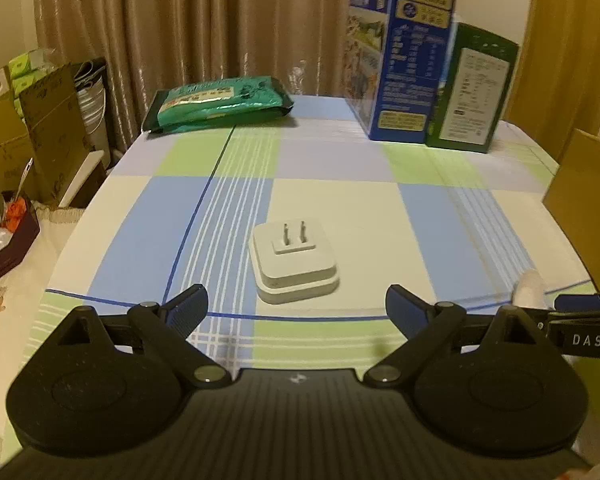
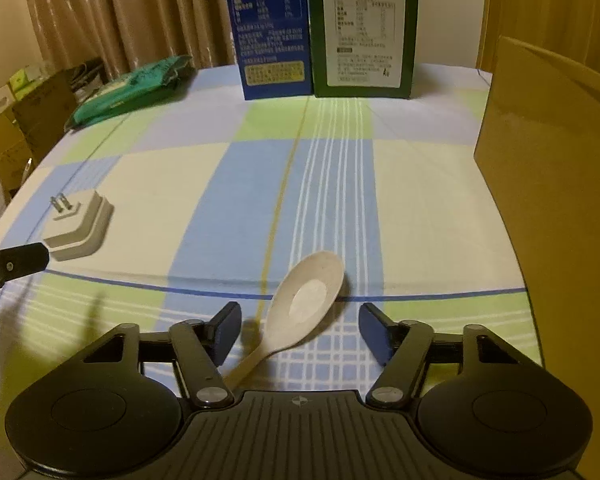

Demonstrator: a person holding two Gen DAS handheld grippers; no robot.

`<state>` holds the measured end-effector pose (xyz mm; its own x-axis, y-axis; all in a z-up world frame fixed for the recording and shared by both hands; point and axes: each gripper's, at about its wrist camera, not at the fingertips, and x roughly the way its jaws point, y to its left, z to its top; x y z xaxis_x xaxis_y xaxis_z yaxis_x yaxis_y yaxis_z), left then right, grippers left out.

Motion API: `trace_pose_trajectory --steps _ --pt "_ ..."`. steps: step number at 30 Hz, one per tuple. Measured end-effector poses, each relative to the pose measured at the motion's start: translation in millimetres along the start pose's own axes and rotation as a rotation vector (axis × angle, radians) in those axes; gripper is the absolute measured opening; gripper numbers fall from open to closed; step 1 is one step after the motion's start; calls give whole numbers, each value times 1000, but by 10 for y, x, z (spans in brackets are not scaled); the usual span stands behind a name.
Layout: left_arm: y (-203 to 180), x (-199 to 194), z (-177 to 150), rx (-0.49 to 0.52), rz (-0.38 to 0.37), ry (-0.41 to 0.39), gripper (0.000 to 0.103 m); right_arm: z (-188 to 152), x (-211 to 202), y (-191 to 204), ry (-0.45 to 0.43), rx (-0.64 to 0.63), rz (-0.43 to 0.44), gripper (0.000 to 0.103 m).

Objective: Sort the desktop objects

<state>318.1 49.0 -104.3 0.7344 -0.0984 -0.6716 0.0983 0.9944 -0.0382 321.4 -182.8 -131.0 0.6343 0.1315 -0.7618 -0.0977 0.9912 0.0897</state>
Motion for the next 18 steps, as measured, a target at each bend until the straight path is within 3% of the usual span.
trace_pose_trajectory --steps 4,8,14,18 --pt "55 119 -21 -10 10 20 93 16 63 48 -14 -30 -16 51" --pt "83 153 -24 -21 13 26 93 18 108 146 -29 -85 -45 33" --pt "75 153 -28 -23 4 25 93 20 61 235 -38 -126 -7 5" --pt "57 152 -34 -17 0 21 93 79 29 245 -63 -119 20 3"
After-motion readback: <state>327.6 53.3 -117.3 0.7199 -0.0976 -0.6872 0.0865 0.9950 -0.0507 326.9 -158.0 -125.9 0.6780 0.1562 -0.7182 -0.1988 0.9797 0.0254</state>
